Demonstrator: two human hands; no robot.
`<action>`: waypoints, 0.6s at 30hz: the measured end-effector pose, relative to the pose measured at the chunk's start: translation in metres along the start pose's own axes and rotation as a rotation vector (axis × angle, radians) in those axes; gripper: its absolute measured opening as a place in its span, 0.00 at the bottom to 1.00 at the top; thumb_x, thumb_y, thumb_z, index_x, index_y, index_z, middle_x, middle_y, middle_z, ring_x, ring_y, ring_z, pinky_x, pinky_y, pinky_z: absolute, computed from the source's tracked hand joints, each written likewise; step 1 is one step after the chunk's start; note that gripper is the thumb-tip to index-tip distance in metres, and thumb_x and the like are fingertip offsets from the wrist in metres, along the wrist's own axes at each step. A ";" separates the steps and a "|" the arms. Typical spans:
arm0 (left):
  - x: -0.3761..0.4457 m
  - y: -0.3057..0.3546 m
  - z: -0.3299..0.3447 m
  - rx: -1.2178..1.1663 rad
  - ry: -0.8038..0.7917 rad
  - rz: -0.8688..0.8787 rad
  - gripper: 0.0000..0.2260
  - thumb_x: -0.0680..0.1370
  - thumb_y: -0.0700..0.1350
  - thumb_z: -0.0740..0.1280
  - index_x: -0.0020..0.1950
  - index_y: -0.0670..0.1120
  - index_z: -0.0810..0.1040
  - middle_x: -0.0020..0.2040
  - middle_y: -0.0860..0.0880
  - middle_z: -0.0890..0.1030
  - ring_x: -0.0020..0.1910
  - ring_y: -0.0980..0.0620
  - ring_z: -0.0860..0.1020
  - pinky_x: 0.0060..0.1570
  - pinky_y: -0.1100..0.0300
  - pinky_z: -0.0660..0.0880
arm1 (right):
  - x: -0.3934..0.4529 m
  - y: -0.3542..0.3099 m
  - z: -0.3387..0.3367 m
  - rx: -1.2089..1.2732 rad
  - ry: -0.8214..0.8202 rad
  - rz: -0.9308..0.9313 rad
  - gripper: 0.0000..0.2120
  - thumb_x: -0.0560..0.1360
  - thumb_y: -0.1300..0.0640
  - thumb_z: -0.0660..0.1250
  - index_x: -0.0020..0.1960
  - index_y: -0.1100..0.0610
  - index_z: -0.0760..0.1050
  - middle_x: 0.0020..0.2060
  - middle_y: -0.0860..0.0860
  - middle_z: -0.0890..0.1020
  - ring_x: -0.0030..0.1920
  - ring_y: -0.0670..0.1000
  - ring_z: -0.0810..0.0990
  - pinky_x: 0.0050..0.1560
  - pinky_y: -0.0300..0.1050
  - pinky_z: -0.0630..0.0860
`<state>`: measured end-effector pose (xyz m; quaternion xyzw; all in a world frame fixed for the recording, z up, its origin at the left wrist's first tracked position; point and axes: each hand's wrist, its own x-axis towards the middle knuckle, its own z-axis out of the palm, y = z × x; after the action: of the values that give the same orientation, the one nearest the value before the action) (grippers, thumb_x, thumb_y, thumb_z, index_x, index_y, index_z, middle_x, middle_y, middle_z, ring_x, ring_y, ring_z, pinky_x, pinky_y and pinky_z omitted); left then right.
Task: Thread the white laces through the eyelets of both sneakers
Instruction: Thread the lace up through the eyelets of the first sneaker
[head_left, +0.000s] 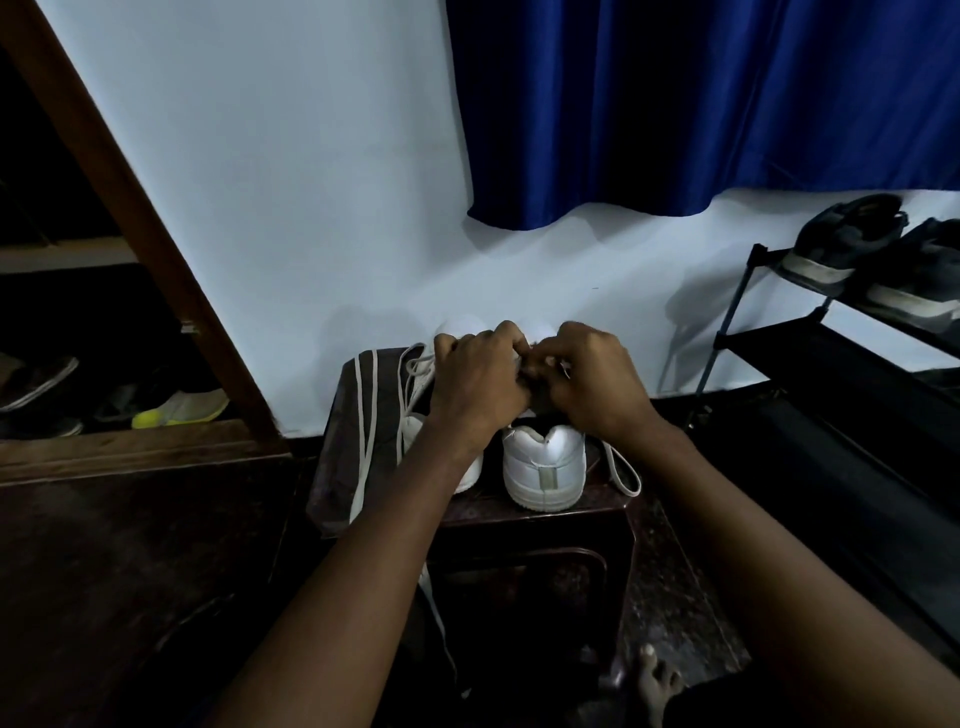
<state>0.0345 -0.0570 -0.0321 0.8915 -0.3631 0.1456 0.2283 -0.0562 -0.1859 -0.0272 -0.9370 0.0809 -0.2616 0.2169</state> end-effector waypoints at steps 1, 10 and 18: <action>0.000 0.000 0.000 0.009 0.007 0.002 0.12 0.75 0.50 0.70 0.58 0.54 0.76 0.46 0.52 0.85 0.52 0.47 0.82 0.57 0.50 0.60 | 0.001 -0.001 0.002 0.181 0.024 0.059 0.05 0.77 0.57 0.70 0.46 0.50 0.83 0.41 0.49 0.75 0.42 0.48 0.77 0.41 0.44 0.69; 0.000 0.001 -0.003 -0.007 -0.040 0.123 0.15 0.73 0.44 0.72 0.56 0.56 0.74 0.51 0.55 0.78 0.55 0.49 0.78 0.55 0.51 0.60 | 0.001 0.002 -0.016 0.909 0.176 0.519 0.18 0.77 0.49 0.68 0.36 0.58 0.67 0.29 0.53 0.68 0.30 0.51 0.65 0.32 0.48 0.62; 0.001 0.003 -0.001 0.024 0.023 0.136 0.14 0.73 0.43 0.72 0.54 0.57 0.76 0.50 0.55 0.79 0.52 0.51 0.79 0.55 0.54 0.60 | -0.002 0.014 0.005 0.228 -0.044 0.236 0.08 0.72 0.47 0.68 0.47 0.50 0.79 0.41 0.44 0.83 0.41 0.47 0.80 0.42 0.47 0.75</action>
<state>0.0325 -0.0587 -0.0297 0.8657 -0.4186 0.1757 0.2111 -0.0555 -0.1964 -0.0382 -0.8959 0.1553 -0.2212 0.3527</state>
